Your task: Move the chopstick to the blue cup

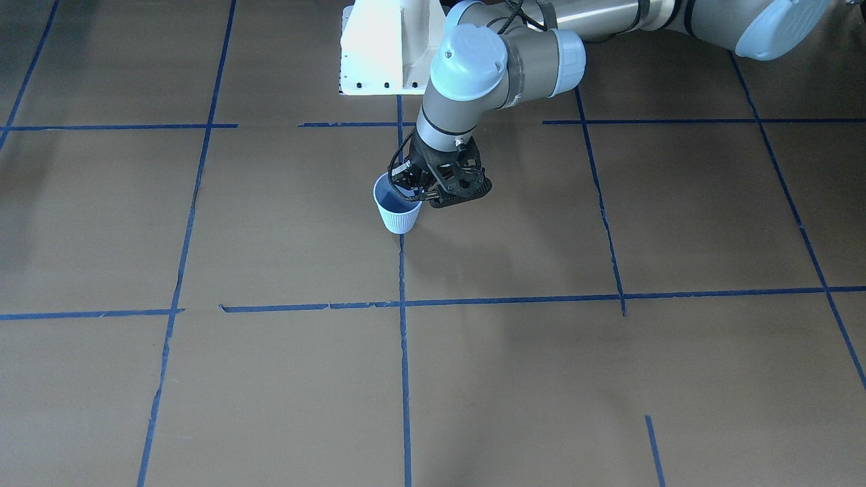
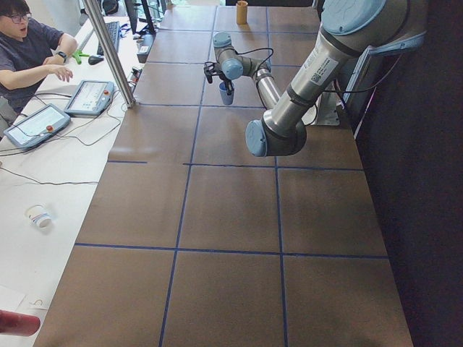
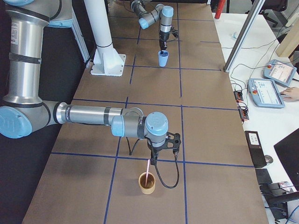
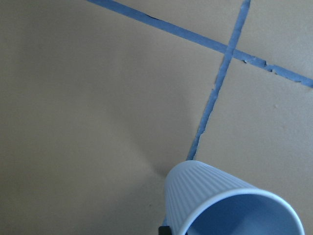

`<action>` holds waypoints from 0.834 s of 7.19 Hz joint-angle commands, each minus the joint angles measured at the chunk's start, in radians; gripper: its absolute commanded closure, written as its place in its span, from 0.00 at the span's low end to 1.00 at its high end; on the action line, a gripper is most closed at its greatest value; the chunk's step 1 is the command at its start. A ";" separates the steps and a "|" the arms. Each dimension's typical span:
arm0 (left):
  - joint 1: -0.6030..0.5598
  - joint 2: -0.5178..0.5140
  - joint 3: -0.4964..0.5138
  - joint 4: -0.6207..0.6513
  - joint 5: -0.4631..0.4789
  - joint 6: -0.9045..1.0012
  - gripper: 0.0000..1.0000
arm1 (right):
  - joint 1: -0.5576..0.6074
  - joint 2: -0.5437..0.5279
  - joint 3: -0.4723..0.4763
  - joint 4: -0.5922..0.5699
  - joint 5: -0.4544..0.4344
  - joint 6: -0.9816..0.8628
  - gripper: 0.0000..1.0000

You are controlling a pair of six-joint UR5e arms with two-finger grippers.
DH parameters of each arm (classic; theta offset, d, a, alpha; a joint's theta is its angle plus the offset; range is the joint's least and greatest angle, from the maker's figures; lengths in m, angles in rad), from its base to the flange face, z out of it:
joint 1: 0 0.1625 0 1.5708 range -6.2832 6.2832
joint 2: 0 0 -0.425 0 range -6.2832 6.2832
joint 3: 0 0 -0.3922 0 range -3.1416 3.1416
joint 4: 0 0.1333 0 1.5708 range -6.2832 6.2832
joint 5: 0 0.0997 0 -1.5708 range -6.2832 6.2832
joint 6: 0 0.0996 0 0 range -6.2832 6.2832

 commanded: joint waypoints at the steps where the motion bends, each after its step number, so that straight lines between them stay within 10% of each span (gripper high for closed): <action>1: 0.011 0.007 0.003 -0.005 0.003 0.001 0.90 | 0.001 0.000 0.000 0.000 0.001 -0.001 0.00; 2: 0.009 0.013 0.002 -0.008 0.003 0.004 0.35 | 0.001 0.000 0.000 0.000 0.001 -0.001 0.00; 3: 0.009 0.017 -0.009 -0.005 0.003 0.005 0.00 | 0.001 0.000 -0.002 0.000 0.000 -0.002 0.00; 6: -0.044 0.020 -0.102 0.107 -0.011 0.008 0.00 | 0.001 0.004 0.006 0.000 0.006 0.002 0.00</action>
